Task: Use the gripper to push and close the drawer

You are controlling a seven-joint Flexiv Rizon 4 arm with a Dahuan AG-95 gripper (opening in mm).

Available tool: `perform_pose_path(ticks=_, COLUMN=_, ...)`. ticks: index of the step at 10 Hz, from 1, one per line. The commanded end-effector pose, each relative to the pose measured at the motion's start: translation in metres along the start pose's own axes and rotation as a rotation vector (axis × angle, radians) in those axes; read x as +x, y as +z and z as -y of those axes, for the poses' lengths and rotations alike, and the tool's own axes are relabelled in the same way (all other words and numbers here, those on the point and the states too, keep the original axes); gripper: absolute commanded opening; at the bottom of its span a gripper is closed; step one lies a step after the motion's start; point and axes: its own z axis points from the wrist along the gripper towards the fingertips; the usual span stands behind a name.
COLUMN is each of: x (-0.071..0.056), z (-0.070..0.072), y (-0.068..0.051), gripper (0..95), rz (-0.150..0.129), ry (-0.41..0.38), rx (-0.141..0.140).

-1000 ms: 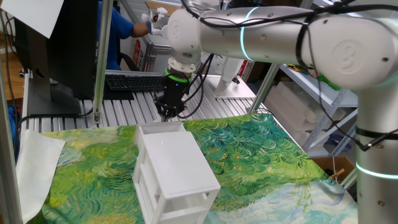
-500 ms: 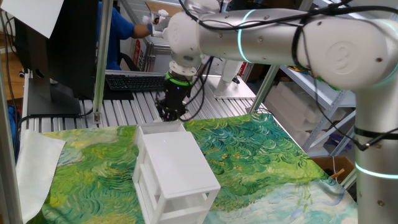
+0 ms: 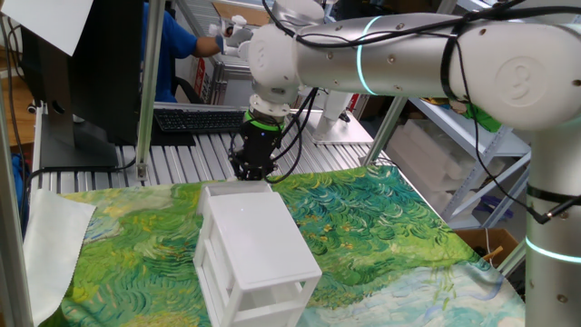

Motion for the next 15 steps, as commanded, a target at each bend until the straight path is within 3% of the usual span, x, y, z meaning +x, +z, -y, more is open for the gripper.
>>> perform_pose_path(ticks=1, x=0.002, z=0.000, y=0.002, gripper=0.0, rz=0.001, ry=0.003, rx=0.005)
perform_pose_path(ticks=10, x=0.041, z=0.010, y=0.007, gripper=0.0, rz=0.005, ry=0.019, rx=0.014)
perform_pose_path(ticks=15, x=0.050, z=0.018, y=0.010, gripper=0.0, rz=0.002, ry=0.014, rx=0.011)
